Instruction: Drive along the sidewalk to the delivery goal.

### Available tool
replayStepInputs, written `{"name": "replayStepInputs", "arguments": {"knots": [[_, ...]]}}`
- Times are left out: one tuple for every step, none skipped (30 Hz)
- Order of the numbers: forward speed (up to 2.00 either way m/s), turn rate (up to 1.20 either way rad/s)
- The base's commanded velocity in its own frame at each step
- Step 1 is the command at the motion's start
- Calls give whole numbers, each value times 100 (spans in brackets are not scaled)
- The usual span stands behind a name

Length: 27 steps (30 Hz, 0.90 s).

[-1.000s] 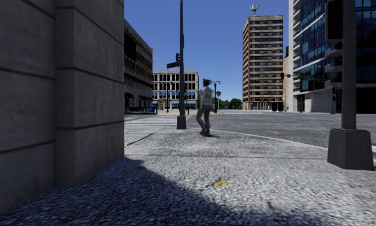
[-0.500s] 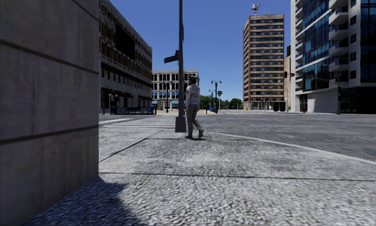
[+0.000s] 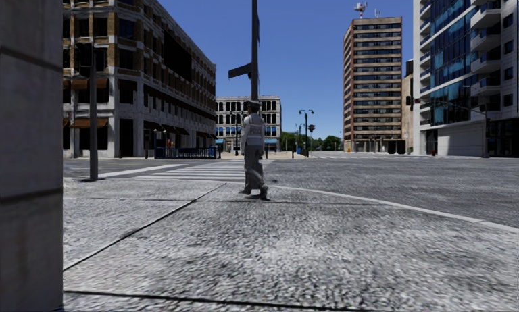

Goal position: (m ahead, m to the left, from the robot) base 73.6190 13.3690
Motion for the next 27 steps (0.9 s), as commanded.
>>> {"name": "replayStepInputs", "arguments": {"knots": [[180,38],[180,38],[180,38],[179,38],[179,38],[179,38],[179,38],[179,38],[179,38],[179,38],[179,38],[179,38],[179,38],[179,38],[179,38],[179,38],[179,38],[179,38],[179,38],[179,38],[179,38],[179,38],[177,38],[176,38],[175,38],[175,38],[173,38]]}}
